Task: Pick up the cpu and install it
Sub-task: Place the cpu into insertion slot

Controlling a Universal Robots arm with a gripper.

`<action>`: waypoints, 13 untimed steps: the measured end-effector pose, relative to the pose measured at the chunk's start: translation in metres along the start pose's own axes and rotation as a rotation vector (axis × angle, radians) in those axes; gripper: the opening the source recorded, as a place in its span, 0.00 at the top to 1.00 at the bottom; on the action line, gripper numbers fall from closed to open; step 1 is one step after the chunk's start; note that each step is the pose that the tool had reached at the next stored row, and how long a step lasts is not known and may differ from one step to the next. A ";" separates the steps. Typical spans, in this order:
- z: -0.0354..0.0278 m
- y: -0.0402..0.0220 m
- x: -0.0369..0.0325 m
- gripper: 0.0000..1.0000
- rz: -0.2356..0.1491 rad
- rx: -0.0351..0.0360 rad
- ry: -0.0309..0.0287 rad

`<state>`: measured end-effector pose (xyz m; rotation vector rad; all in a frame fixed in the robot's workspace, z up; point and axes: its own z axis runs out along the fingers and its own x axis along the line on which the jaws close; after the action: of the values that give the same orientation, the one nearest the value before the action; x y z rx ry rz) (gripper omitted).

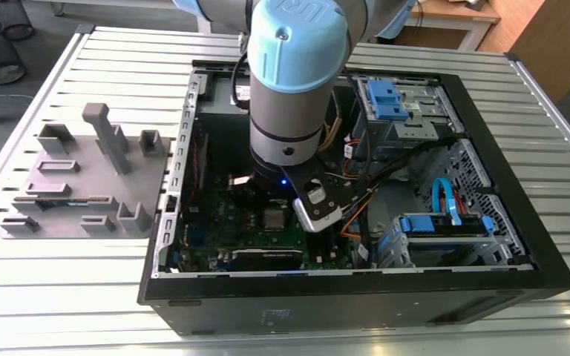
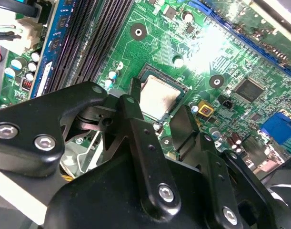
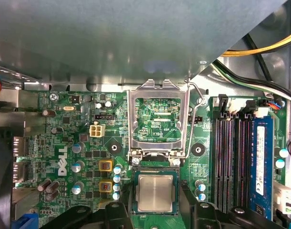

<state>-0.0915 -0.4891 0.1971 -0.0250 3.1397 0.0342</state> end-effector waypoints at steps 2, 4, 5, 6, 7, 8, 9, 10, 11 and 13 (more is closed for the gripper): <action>0.0000 0.0000 0.0000 0.48 0.000 0.0000 0.0000; -0.0001 0.0000 0.0000 0.56 0.000 0.0000 0.0001; 0.0000 0.0000 0.0000 0.56 0.000 0.0000 0.0000; 0.0000 0.0000 0.0000 0.62 0.000 0.0000 0.0001; 0.0000 0.0000 0.0000 0.62 0.000 0.0000 0.0001; 0.0000 0.0000 0.0000 0.74 0.000 0.0000 0.0001; 0.0000 0.0000 0.0000 0.74 0.000 0.0000 0.0000; 0.0000 0.0000 0.0000 0.80 0.000 0.0000 0.0000; 0.0000 0.0000 0.0000 0.85 0.000 0.0000 0.0000; 0.0000 0.0000 0.0000 0.89 0.000 0.0000 0.0000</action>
<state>-0.0915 -0.4891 0.1971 -0.0250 3.1398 0.0342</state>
